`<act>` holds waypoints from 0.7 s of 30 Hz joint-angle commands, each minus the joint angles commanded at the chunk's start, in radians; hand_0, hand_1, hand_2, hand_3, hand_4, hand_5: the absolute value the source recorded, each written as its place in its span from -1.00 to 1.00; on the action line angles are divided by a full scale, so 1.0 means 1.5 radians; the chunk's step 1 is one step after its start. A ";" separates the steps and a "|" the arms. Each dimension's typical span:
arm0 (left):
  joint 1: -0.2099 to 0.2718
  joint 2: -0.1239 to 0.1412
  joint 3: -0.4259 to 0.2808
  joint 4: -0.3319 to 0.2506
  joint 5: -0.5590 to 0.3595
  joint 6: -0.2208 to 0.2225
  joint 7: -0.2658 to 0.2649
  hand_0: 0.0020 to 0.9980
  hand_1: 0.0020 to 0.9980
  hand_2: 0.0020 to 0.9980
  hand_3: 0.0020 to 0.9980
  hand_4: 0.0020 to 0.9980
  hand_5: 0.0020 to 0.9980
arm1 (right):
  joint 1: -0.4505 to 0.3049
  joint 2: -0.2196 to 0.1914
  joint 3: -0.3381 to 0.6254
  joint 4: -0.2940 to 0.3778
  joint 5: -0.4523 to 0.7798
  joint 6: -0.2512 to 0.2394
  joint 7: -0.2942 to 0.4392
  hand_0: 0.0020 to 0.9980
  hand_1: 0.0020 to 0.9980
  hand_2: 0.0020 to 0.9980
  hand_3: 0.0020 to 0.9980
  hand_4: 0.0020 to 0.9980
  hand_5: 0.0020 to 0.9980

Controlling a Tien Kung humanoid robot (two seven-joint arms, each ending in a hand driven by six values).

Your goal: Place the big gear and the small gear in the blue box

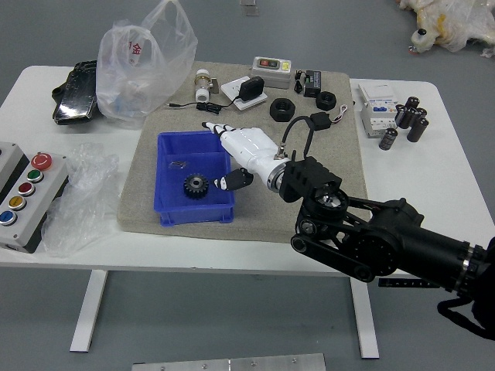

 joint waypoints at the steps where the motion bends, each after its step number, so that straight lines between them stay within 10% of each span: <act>1: 0.000 0.000 0.001 0.000 -0.001 0.000 0.000 0.32 0.14 0.08 0.36 0.34 -0.38 | -0.003 -0.003 0.011 -0.001 -0.001 -0.007 -0.001 -0.08 0.54 0.95 1.00 0.73 -0.44; 2: 0.000 -0.001 0.001 0.000 0.000 0.000 0.000 0.32 0.14 0.08 0.36 0.34 -0.38 | -0.005 -0.007 0.023 -0.007 -0.004 -0.012 -0.004 -0.12 0.46 0.71 0.87 0.65 -0.46; 21: -0.004 -0.005 -0.011 0.001 0.019 -0.002 0.003 0.32 0.14 0.08 0.36 0.34 -0.38 | 0.035 0.003 -0.051 -0.261 0.157 -0.029 0.023 -0.18 0.35 0.51 0.69 0.57 -0.55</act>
